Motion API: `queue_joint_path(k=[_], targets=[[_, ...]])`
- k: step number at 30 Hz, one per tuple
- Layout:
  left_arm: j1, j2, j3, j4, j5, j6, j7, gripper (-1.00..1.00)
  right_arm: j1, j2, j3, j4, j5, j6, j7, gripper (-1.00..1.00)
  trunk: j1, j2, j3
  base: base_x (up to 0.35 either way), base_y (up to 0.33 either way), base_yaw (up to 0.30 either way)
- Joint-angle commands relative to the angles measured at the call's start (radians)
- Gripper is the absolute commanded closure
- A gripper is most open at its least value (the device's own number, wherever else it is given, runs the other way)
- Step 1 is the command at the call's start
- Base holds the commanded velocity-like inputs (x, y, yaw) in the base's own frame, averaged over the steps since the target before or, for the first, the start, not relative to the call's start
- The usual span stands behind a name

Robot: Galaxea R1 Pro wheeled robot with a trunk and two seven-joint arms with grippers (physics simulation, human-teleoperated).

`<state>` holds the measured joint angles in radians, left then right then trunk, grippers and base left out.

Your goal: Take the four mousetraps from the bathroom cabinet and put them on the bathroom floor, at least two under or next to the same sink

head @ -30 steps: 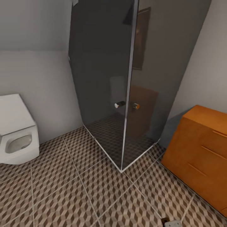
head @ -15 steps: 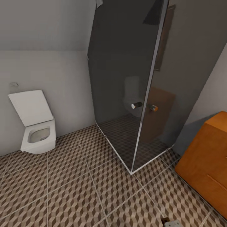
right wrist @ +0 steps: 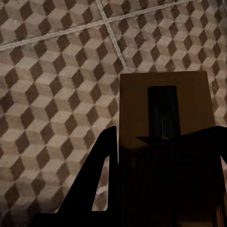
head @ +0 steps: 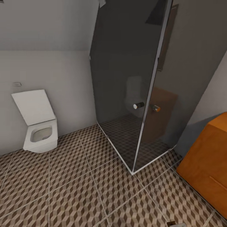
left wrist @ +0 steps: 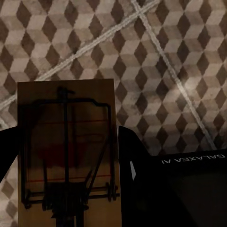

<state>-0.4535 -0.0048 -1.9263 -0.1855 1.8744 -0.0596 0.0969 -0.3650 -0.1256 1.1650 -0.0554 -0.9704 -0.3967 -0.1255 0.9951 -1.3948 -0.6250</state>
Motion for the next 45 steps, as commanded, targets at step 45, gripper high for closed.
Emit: queue_joint_path(k=[45], targets=[[-0.001,-0.001,-0.008,-0.003,0.003,-0.005,0.01,1.0,0.0,0.02,0.009,0.0,-0.005,0.0,-0.003,1.0,0.0,0.0,-0.001,0.0,0.0,0.277]])
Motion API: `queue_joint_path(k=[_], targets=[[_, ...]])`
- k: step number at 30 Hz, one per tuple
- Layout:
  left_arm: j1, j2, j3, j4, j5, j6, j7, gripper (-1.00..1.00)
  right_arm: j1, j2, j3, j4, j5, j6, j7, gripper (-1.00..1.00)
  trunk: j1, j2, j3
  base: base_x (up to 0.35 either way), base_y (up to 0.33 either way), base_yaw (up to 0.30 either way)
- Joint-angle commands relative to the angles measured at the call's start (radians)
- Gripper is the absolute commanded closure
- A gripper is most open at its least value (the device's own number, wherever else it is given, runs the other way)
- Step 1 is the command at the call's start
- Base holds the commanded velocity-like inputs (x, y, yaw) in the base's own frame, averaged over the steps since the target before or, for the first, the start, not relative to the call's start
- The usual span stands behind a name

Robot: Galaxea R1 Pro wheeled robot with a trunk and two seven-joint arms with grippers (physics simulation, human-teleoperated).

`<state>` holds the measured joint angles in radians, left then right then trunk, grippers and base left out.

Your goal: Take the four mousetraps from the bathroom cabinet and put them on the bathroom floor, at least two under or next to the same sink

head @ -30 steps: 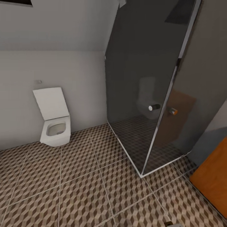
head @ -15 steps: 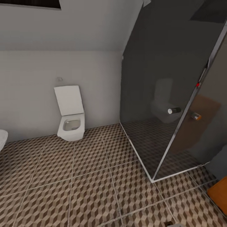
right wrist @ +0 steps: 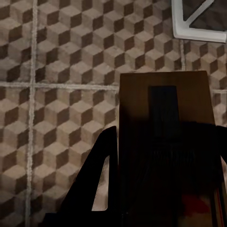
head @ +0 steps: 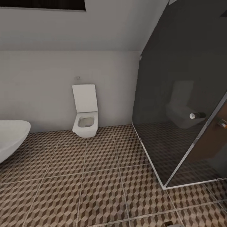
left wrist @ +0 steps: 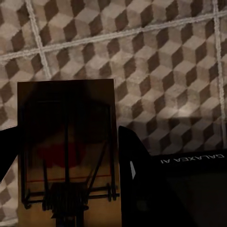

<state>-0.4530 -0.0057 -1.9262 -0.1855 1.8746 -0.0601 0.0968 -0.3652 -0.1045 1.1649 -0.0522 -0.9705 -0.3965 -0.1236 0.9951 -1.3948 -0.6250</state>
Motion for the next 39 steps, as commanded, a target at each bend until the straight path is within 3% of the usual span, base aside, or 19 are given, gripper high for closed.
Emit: queue_joint_path(k=[1,39], targets=[[-0.001,0.0,-0.008,-0.003,0.003,-0.004,0.01,1.0,0.0,-0.001,0.009,-0.003,-0.005,-0.001,-0.005,1.0,0.0,0.0,-0.001,0.0,0.0,0.289],[-0.001,-0.003,-0.008,-0.004,0.003,-0.005,0.008,1.0,0.0,-0.001,0.009,-0.003,-0.005,-0.001,-0.004,1.0,0.0,0.0,-0.001,0.0,0.0,0.289]])
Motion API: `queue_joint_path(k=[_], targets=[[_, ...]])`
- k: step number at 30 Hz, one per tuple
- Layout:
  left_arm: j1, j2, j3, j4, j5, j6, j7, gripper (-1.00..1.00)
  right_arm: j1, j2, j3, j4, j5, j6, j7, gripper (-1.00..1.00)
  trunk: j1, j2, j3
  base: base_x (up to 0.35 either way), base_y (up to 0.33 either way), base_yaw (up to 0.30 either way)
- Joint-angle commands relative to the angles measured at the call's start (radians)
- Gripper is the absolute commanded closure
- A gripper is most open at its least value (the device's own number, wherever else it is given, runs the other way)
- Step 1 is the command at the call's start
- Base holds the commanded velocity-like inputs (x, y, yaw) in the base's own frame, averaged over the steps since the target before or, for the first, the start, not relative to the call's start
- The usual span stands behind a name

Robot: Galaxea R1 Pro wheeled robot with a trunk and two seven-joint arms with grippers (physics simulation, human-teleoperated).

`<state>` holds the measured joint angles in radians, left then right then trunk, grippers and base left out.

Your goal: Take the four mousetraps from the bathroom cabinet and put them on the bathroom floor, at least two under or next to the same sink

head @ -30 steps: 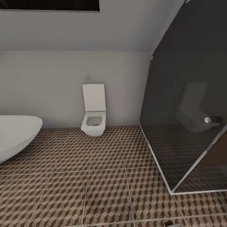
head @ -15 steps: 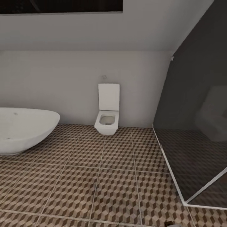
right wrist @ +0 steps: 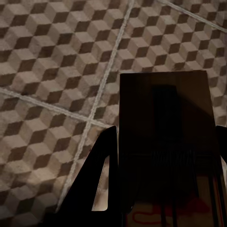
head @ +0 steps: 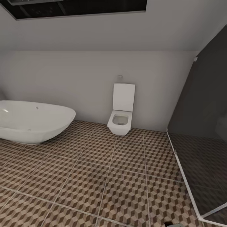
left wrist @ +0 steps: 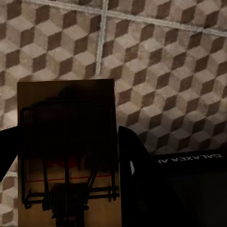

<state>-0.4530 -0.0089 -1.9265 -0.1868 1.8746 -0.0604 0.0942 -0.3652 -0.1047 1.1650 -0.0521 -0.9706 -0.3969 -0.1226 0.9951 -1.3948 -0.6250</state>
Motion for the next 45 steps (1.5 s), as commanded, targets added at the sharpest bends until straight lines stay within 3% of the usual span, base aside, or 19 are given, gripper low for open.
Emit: queue_joint_path(k=[1,8,23,45], targets=[[-0.002,0.0,-0.008,-0.003,0.003,-0.005,0.01,1.0,0.0,-0.001,0.009,-0.003,-0.005,0.0,-0.005,1.0,0.0,0.0,-0.001,0.0,0.0,0.289],[-0.001,0.0,-0.008,-0.002,0.004,-0.004,0.01,1.0,0.0,-0.001,0.009,-0.003,-0.005,0.0,-0.005,1.0,0.0,0.0,-0.001,0.006,0.004,0.223],[-0.002,0.004,-0.008,-0.002,0.005,-0.004,0.009,1.0,0.0,-0.001,0.009,-0.003,-0.005,0.0,-0.003,1.0,0.0,0.0,-0.001,0.225,0.162,0.008],[-0.001,0.0,-0.008,-0.003,0.004,-0.004,0.009,1.0,0.0,-0.001,0.007,-0.003,-0.004,0.0,-0.003,1.0,0.0,0.0,0.011,0.021,0.016,-0.251]])
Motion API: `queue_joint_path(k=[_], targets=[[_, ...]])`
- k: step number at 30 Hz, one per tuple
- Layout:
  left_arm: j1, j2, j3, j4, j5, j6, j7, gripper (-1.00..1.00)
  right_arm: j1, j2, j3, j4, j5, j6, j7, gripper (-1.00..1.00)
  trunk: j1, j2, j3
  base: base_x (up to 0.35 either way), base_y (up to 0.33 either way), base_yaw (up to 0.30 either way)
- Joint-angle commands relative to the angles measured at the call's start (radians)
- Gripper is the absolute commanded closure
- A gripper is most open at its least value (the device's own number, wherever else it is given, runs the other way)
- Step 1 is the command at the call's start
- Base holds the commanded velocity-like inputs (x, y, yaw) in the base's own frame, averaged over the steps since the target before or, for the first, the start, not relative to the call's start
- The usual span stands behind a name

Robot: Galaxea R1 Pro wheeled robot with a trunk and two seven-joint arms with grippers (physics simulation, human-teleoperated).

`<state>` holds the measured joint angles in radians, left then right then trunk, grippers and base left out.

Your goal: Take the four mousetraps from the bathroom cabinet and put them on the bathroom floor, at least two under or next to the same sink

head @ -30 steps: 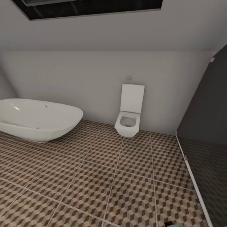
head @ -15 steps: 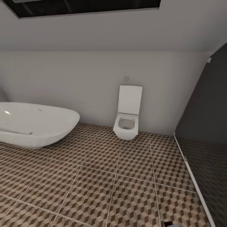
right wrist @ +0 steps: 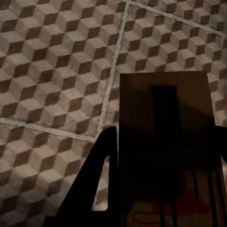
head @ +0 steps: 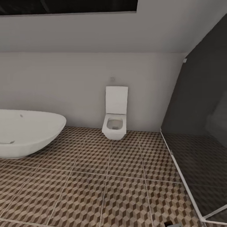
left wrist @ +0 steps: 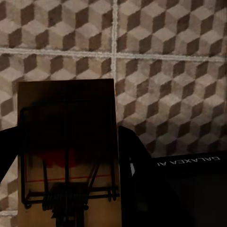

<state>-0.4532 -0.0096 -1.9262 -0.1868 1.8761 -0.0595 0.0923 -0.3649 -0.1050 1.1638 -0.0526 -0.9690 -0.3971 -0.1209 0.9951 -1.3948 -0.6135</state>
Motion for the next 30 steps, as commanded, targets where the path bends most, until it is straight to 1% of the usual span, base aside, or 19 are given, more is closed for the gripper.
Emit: queue_joint_path(k=[1,6,19,25,30], targets=[[-0.001,0.0,-0.008,-0.003,0.003,-0.005,0.01,1.0,0.0,-0.001,0.009,-0.003,-0.005,0.0,-0.005,1.0,0.0,0.0,-0.001,0.08,0.134,-0.077],[-0.001,0.0,-0.008,-0.004,0.003,-0.005,0.008,1.0,0.0,-0.001,0.01,-0.003,-0.005,0.0,-0.005,1.0,0.0,0.0,0.0,0.185,0.204,-0.025],[-0.002,0.003,-0.008,-0.003,0.003,-0.005,0.007,1.0,0.0,-0.001,0.01,-0.003,-0.005,0.0,-0.005,1.0,0.0,0.0,0.0,0.248,0.231,-0.001],[-0.001,0.002,-0.008,-0.003,0.003,-0.005,0.007,1.0,0.0,-0.001,0.01,-0.003,-0.005,0.0,-0.005,1.0,0.0,0.0,0.0,0.251,0.049,-0.021],[-0.001,0.001,-0.008,-0.003,0.002,-0.005,0.007,1.0,0.0,-0.001,0.01,-0.003,-0.005,0.0,-0.005,1.0,0.0,0.0,0.0,0.252,0.004,-0.211]])
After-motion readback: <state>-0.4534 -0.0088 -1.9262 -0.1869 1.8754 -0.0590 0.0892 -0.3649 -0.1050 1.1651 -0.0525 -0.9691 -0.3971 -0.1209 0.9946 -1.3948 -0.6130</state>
